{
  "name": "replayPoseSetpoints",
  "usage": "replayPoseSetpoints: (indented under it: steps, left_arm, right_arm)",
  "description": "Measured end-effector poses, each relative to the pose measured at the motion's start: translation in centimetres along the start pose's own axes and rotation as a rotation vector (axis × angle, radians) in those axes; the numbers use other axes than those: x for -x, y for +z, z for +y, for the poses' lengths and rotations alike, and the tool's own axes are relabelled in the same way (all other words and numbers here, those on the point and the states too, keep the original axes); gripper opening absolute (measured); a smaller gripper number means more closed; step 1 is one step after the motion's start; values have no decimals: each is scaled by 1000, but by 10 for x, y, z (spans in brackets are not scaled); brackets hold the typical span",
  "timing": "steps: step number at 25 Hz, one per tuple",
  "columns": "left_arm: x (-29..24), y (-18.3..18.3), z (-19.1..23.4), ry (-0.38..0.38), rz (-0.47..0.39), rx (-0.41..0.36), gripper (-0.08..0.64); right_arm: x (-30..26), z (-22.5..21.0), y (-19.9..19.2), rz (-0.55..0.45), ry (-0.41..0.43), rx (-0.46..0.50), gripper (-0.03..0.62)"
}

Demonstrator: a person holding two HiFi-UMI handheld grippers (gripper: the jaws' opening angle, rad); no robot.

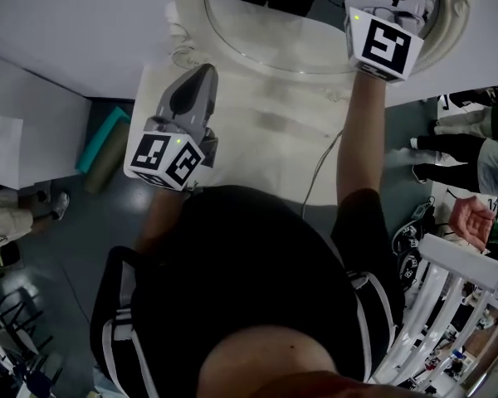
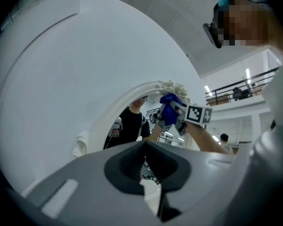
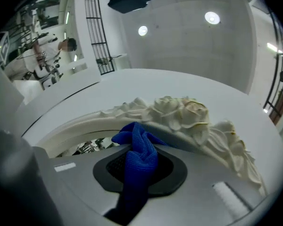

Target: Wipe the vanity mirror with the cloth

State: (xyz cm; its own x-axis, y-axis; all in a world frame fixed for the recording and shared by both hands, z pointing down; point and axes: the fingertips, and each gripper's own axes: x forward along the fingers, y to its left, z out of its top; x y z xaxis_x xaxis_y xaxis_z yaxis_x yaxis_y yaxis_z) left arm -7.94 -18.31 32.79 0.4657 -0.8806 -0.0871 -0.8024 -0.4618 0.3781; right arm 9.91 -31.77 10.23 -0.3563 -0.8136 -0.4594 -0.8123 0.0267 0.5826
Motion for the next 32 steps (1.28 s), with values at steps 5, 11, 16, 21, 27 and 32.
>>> replayPoseSetpoints:
  steps: [5, 11, 16, 21, 27, 32]
  left_arm:
    - [8, 1, 14, 33, -7, 10, 11]
    - [15, -3, 29, 65, 4, 25, 11]
    - [13, -13, 35, 69, 27, 36, 12]
    - [13, -20, 38, 74, 51, 44, 12]
    - [17, -29, 52, 112, 71, 53, 12]
    - [23, -34, 60, 138, 83, 60, 11]
  right_arm:
    - [1, 72, -15, 27, 165, 217, 51]
    - [33, 147, -67, 48, 241, 280, 51]
    - [66, 210, -121, 105, 365, 276, 51]
    - [104, 265, -172, 155, 460, 281, 49]
    - [133, 310, -216, 208, 521, 198, 48]
    - [142, 323, -227, 246, 547, 122, 46]
